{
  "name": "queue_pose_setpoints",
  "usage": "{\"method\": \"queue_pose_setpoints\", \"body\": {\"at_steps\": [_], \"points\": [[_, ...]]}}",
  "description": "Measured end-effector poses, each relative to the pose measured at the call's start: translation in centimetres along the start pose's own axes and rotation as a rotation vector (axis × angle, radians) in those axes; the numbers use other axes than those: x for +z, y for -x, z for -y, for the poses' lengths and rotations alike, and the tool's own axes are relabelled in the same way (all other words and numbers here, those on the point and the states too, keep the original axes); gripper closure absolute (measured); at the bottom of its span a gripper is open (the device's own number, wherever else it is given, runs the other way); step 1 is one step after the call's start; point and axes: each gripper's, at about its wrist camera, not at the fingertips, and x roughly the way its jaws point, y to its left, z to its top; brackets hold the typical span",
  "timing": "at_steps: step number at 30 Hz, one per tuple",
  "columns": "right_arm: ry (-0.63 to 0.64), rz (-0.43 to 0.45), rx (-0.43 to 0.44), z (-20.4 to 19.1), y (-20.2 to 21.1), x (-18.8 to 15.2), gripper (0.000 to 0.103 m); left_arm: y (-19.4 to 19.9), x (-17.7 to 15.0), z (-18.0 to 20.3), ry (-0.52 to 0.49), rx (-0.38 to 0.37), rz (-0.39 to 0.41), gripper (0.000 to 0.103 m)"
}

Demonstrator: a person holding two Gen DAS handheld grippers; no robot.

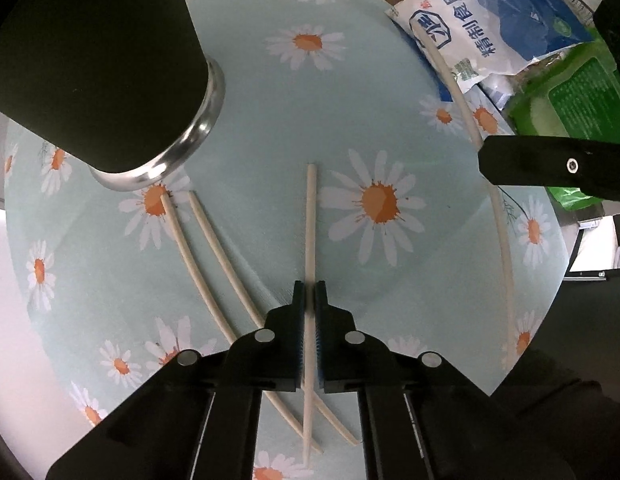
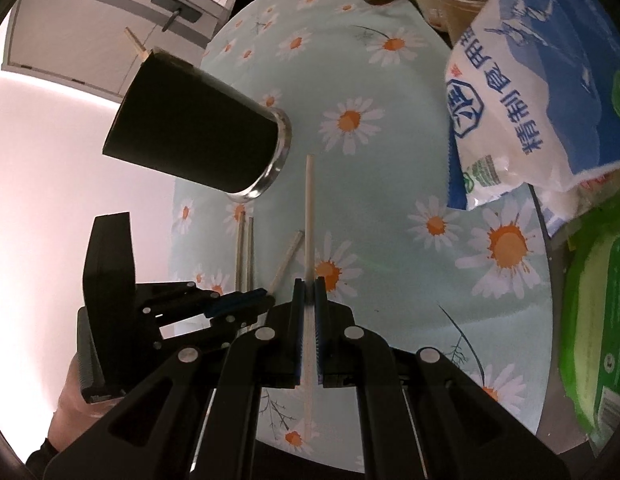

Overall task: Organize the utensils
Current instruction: 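Carry both chopsticks up and over the black holder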

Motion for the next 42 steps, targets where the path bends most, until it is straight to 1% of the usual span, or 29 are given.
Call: {"method": "queue_pose_setpoints", "body": {"at_steps": [3, 6, 11, 16, 20, 23, 26, 27, 29, 32, 34, 36, 39, 42], "points": [[0.009, -0.007, 0.008, 0.0, -0.2, 0.2, 0.097, -0.2, 0.1, -0.1, 0.014, -0.003, 0.005, 0.099], [0.023, -0.028, 0.015, -0.2, -0.7, 0.5, 0.097, 0.0, 0.0, -0.9, 0.036, -0.005, 0.015, 0.099], [0.055, -0.043, 0.026, -1.1, -1.0, 0.8, 0.097, 1.5, -0.6, -2.3, 0.081, -0.016, 0.062, 0.099], [0.124, -0.043, 0.026, -2.7, -1.1, 1.2, 0.097, 3.6, -1.6, -3.6, 0.141, -0.029, 0.128, 0.099], [0.193, -0.025, 0.045, -4.2, -0.9, 1.3, 0.097, 5.5, -3.1, -4.4, 0.191, -0.051, 0.200, 0.099], [0.234, -0.017, 0.064, -5.3, -0.9, 1.1, 0.097, 7.6, -4.3, -4.4, 0.235, -0.081, 0.260, 0.099], [0.286, -0.016, 0.087, -6.6, -0.8, 1.1, 0.097, 9.3, -4.7, -4.8, 0.285, -0.122, 0.321, 0.099], [0.309, -0.009, 0.098, -7.1, -0.7, 1.0, 0.097, 9.8, -5.0, -4.8, 0.295, -0.125, 0.340, 0.099], [0.341, 0.010, 0.106, -7.9, -0.3, 1.0, 0.097, 11.0, -5.2, -5.0, 0.314, -0.128, 0.382, 0.099], [0.381, 0.034, 0.143, -9.1, 0.4, 1.2, 0.097, 12.6, -5.8, -5.1, 0.331, -0.138, 0.431, 0.099], [0.420, 0.064, 0.153, -10.1, 1.0, 1.3, 0.097, 13.5, -6.0, -5.3, 0.340, -0.137, 0.463, 0.099], [0.447, 0.091, 0.167, -10.8, 1.4, 1.5, 0.097, 14.7, -6.3, -5.6, 0.361, -0.161, 0.514, 0.099], [0.460, 0.129, 0.189, -11.6, 2.0, 1.9, 0.097, 16.6, -6.5, -5.5, 0.365, -0.145, 0.587, 0.099], [0.470, 0.162, 0.207, -12.0, 2.4, 2.5, 0.097, 17.9, -6.5, -5.6, 0.370, -0.165, 0.649, 0.099]]}}
